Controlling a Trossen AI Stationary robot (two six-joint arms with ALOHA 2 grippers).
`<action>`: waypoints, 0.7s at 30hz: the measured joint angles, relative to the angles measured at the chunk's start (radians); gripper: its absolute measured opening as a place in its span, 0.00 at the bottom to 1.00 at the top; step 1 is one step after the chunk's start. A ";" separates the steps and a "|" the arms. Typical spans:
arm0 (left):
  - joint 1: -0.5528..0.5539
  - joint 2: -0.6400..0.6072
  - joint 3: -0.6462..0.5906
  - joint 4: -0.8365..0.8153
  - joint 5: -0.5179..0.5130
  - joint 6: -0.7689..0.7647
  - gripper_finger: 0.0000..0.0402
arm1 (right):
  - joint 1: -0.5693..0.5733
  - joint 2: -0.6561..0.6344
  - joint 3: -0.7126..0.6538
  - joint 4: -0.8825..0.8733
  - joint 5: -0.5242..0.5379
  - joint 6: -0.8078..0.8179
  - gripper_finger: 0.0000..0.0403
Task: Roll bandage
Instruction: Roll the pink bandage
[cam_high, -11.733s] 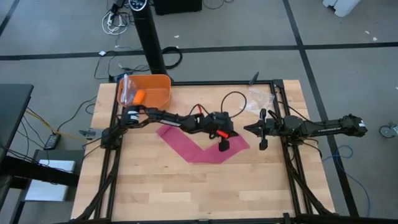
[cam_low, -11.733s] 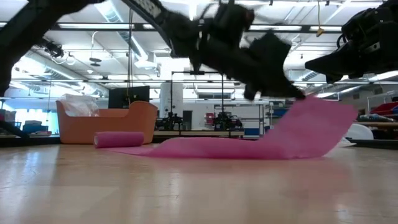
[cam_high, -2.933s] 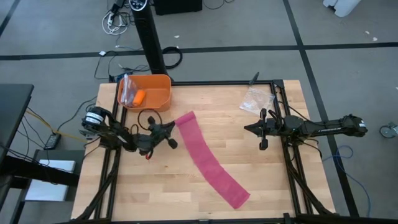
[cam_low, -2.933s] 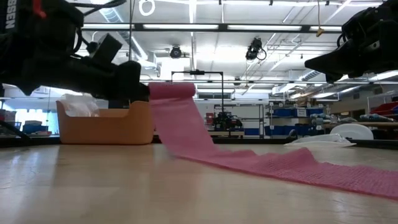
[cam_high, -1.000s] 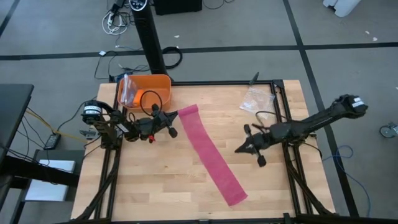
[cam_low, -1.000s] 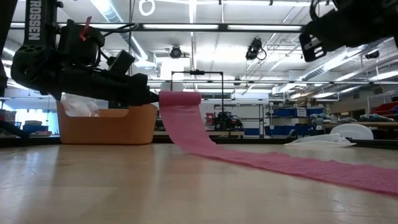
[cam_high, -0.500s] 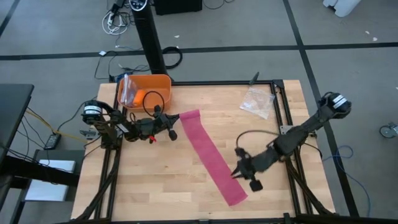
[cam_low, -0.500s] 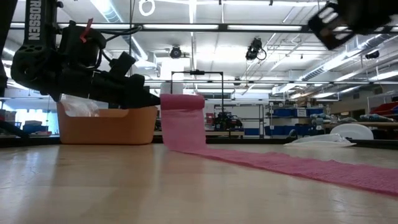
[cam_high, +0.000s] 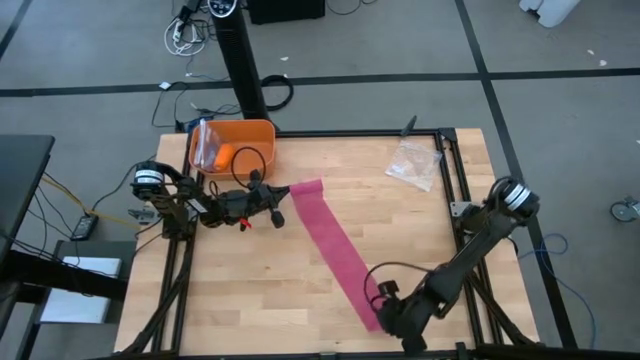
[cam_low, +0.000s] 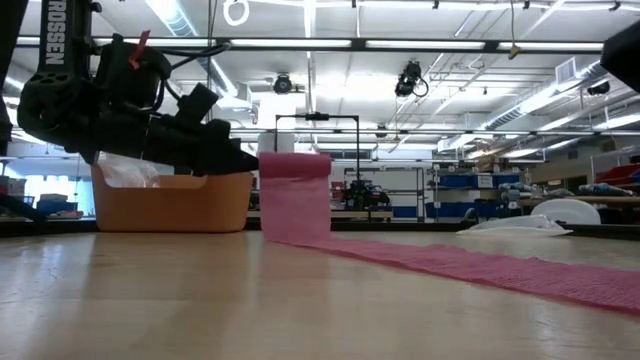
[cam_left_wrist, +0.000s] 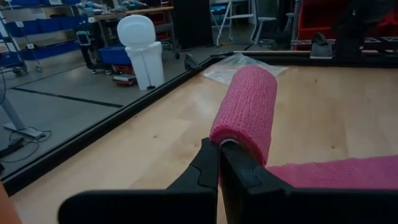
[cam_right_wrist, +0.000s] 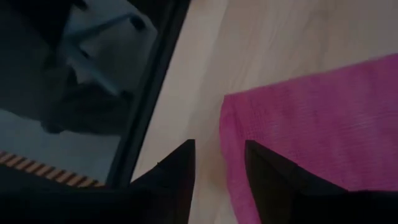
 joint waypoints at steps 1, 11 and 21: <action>0.000 0.000 0.000 -0.003 0.000 0.000 0.01 | 0.003 0.019 0.016 -0.014 0.000 0.001 0.37; 0.000 0.000 0.000 -0.041 0.002 -0.030 0.01 | 0.008 0.156 0.063 -0.047 0.003 0.027 0.38; 0.000 0.000 0.000 -0.042 0.008 -0.030 0.01 | 0.005 0.171 0.073 -0.057 0.056 0.005 0.20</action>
